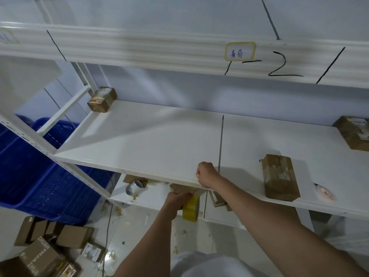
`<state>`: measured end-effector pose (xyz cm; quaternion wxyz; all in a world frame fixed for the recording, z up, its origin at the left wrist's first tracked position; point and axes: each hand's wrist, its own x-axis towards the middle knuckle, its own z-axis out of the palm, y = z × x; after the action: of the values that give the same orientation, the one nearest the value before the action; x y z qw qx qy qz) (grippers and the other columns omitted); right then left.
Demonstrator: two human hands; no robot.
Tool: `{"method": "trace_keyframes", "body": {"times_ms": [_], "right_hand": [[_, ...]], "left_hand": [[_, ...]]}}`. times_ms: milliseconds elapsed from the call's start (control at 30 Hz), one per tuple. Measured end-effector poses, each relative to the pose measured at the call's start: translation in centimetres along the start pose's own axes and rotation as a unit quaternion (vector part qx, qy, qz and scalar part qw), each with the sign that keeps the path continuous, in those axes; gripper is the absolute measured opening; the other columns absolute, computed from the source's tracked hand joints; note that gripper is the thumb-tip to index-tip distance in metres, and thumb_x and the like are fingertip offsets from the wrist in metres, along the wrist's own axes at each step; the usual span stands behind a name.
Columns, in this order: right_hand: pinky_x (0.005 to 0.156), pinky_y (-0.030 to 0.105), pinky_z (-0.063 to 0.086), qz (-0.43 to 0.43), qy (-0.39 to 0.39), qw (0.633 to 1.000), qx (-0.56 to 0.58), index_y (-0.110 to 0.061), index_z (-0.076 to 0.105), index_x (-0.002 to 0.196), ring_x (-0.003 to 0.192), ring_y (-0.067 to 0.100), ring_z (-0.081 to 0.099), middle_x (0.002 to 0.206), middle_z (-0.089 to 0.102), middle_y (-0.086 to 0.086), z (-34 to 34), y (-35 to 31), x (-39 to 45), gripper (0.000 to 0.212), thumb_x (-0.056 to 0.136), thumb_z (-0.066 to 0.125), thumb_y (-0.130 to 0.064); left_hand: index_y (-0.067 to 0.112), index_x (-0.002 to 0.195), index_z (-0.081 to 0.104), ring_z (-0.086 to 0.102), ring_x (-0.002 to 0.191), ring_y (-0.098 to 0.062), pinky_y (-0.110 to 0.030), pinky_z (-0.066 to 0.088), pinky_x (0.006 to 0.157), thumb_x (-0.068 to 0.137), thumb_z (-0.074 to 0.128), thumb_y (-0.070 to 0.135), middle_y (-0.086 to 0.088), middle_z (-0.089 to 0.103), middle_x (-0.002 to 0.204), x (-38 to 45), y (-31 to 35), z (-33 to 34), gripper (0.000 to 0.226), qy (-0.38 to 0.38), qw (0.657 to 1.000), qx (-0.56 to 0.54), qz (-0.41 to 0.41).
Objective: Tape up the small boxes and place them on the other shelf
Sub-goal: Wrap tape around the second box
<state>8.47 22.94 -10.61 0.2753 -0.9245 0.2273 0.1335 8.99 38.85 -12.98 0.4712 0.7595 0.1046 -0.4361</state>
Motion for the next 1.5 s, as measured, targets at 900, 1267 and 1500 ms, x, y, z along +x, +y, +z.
{"method": "trace_keyframes", "body": {"times_ms": [900,1267,1500], "right_hand": [[0.056,0.023,0.055,0.164,0.179,0.907,0.344,-0.012,0.069,0.092,0.061,0.016,0.066,0.084,0.071,0.004,-4.1,8.3,-8.9,0.01,0.094,0.061,-0.009],[0.07,0.036,0.059,0.318,0.077,0.686,0.65,0.0,0.067,0.109,0.08,0.027,0.067,0.098,0.071,0.018,2.4,14.2,-9.8,0.017,0.094,0.067,-0.006],[0.077,0.032,0.058,0.287,0.028,0.647,0.706,0.002,0.067,0.1,0.078,0.023,0.064,0.093,0.067,0.015,2.1,13.0,-9.3,0.009,0.097,0.063,-0.005]], "left_hand": [[0.011,0.064,0.047,0.043,0.057,-0.02,-0.027,0.033,0.058,0.091,0.063,0.039,-0.006,0.047,0.062,-0.9,2.3,3.2,0.042,0.12,0.983,0.079,0.111],[0.007,0.09,0.063,0.062,0.073,-0.024,-0.035,0.056,0.071,0.098,0.057,0.009,-0.009,0.066,0.089,-2.9,1.3,11.2,0.01,-0.132,0.984,-0.111,-0.04],[0.005,0.091,0.067,0.068,0.083,-0.028,-0.04,0.058,0.082,0.094,0.064,0.008,-0.011,0.068,0.089,-2.1,1.4,12.2,0.005,-0.15,0.967,-0.197,-0.061]]}}
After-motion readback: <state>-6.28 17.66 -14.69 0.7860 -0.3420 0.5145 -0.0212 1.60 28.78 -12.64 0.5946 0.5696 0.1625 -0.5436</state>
